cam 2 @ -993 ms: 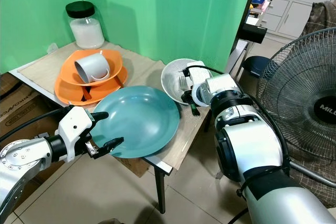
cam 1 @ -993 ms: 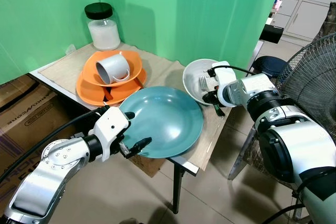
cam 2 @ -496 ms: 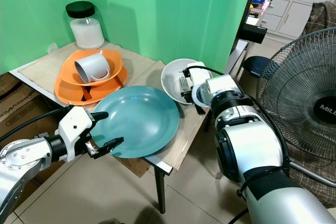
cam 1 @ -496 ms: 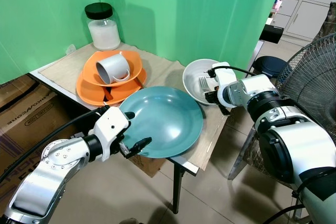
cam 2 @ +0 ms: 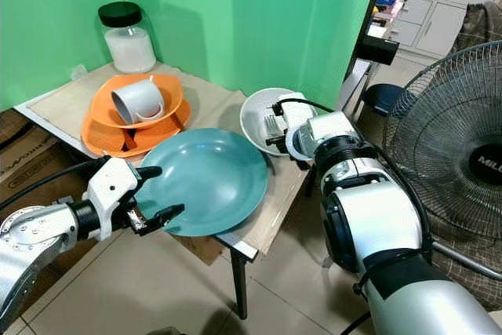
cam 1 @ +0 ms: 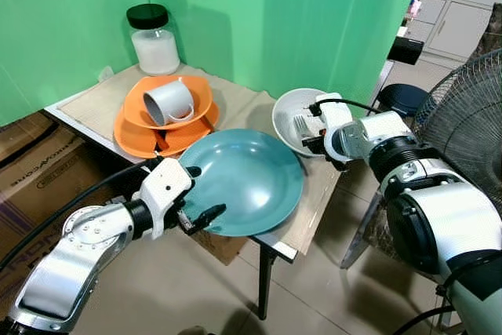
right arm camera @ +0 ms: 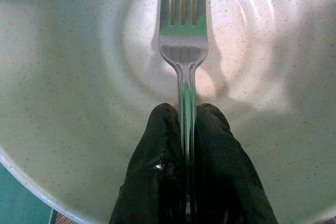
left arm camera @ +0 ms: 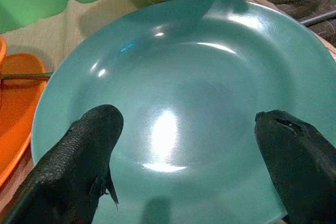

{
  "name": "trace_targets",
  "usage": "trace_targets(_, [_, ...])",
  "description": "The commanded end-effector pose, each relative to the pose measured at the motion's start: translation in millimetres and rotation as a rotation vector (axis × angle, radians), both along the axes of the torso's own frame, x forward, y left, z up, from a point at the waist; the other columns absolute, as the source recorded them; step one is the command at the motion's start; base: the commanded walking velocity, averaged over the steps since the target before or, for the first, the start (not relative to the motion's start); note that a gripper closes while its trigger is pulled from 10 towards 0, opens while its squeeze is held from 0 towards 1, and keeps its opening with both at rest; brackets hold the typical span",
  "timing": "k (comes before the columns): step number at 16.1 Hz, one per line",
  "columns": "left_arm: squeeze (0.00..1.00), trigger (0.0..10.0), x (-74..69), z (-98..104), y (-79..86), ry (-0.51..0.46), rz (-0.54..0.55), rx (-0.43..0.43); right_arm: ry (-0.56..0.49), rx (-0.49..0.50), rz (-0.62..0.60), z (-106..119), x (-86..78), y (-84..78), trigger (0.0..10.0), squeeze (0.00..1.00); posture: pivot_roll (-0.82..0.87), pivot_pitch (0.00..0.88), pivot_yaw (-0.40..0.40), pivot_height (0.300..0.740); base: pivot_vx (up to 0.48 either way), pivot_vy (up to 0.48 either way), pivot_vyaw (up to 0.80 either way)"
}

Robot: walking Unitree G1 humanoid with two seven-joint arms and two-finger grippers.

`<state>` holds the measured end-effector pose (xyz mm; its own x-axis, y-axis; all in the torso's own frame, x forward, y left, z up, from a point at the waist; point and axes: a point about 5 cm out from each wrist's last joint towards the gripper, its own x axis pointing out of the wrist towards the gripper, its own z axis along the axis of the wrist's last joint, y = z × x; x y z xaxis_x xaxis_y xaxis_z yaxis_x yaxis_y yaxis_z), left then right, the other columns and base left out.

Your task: Setting the table

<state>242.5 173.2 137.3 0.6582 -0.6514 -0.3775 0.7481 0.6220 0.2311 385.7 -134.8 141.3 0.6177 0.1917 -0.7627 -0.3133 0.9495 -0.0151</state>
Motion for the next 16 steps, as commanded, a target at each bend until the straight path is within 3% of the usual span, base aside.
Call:
trace_targets(1, [0.0, 10.0, 1.5, 0.2, -0.5, -0.004, -0.011, 0.012, -0.039, 0.019, 0.01, 11.1, 4.7, 3.9, 0.0, 0.0, 0.04, 0.0, 0.018, 0.74, 0.0, 0.0, 0.0])
trace_targets(3, [0.0, 10.0, 2.2, 0.4, 0.1, -0.006, -0.009, 0.013, -0.071, 0.048, 0.006, 18.9, 8.0, 5.7, 0.0, 0.0, 0.05, 0.0, 0.017, 0.74, 0.0, 0.0, 0.0])
trace_targets(8, [0.0, 10.0, 4.9, 3.9, 0.5, -0.025, -0.007, 0.016, -0.251, 0.255, -0.081, 72.4, 23.5, -2.7, 0.0, 0.0, 0.05, 0.0, 0.02, 0.74, 0.0, 0.0, 0.0])
trace_targets(11, [0.0, 10.0, 8.9, 8.2, -2.6, -0.047, -0.006, -0.001, -0.356, 0.373, -0.067, 90.3, 20.7, -8.1, 0.0, 0.0, 0.05, 0.0, 0.028, 0.74, 0.0, 0.0, 0.0])
trace_targets(12, [0.0, 10.0, 16.0, 14.4, -9.7, -0.103, 0.031, -0.029, -0.569, 0.456, -0.017, 101.7, 3.4, -13.1, 0.6, 0.0, 0.05, 0.0, 0.026, 0.74, 0.0, 0.0, 0.0])
trace_targets(13, [0.0, 10.0, 20.0, 17.4, -12.6, -0.136, 0.068, -0.043, -0.656, 0.475, -0.006, 104.0, -7.8, -15.3, 4.0, 0.0, 0.05, 0.0, 0.025, 0.74, 0.0, 0.0, 0.0])
trace_targets(14, [0.0, 10.0, 27.6, 24.9, -18.6, -0.206, 0.141, -0.084, -0.788, 0.478, -0.018, 103.3, -34.4, -21.9, 9.6, 0.0, 0.04, 0.0, 0.026, 0.74, 0.0, 0.0, 0.0])
trace_targets(16, [0.0, 10.0, 31.6, 36.1, -26.8, -0.28, 0.226, -0.153, -0.896, 0.486, -0.061, 97.6, -82.0, -28.5, 10.0, 0.0, 0.03, 0.0, 0.035, 0.74, 0.0, 0.0, 0.0])
